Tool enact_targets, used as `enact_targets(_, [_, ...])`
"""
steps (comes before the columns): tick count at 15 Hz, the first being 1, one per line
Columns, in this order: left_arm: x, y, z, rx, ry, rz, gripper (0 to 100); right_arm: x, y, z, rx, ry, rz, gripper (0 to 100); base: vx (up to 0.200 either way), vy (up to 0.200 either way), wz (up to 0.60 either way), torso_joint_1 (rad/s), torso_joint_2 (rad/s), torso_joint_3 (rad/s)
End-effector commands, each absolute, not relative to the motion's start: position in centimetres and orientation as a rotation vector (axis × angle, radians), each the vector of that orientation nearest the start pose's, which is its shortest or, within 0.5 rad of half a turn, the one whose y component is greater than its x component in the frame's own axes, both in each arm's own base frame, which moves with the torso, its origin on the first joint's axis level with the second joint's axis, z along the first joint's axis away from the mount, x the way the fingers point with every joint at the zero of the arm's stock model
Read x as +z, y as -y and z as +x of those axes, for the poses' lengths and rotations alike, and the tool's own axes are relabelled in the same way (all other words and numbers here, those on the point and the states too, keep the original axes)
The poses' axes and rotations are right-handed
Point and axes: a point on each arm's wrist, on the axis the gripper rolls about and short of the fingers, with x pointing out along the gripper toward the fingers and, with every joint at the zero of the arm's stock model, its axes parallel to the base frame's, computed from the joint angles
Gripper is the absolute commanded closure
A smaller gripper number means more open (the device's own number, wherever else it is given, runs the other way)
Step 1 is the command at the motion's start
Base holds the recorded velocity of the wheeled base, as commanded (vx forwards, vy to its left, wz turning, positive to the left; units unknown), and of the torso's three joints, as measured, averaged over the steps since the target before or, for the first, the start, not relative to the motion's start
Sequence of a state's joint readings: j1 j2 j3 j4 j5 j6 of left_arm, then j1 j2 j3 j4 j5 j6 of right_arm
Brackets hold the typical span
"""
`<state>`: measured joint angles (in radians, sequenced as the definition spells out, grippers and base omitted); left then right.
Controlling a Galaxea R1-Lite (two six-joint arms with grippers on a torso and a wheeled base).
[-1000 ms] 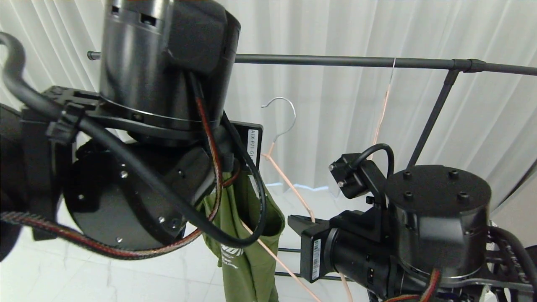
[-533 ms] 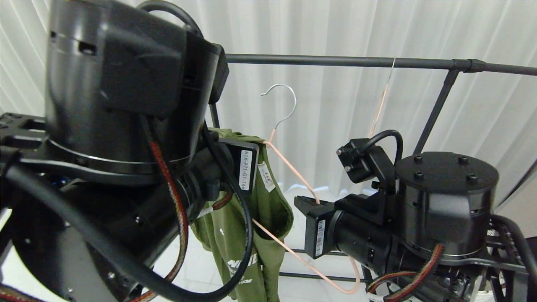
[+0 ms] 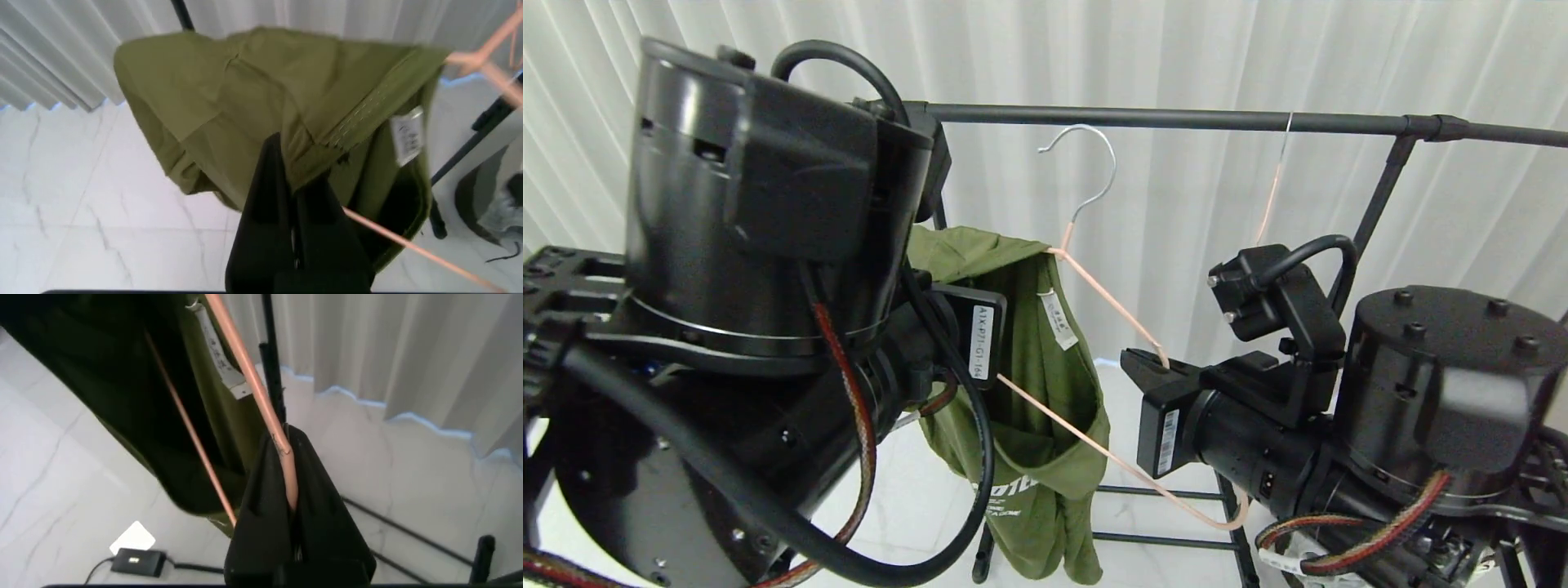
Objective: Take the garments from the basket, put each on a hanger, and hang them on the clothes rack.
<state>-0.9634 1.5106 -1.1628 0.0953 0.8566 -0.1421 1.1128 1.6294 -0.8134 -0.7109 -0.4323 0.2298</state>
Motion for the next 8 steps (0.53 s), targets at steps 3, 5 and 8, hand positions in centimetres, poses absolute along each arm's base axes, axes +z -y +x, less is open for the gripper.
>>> enact_targets(3, [26.4,20.0,16.2,-0.077,-0.293,0.226,100,22.3,-25.3,13.6,0.653,-0.093,0.151,100,0.000,0.000,0.00,0.000,0.00,0.000])
enact_targets(5, [26.3,20.0,16.2,-0.077,-0.293,0.227,0,22.6,-25.0,13.5,0.634,-0.078,0.154,100,0.000,0.000,0.00,0.000,0.00,0.000])
enact_targets(8, [26.2,19.9,16.1,-0.075,-0.297,0.229,0,23.4,-24.8,13.5,0.636,-0.023,0.164,100,0.000,0.000,0.00,0.000,0.00,0.000])
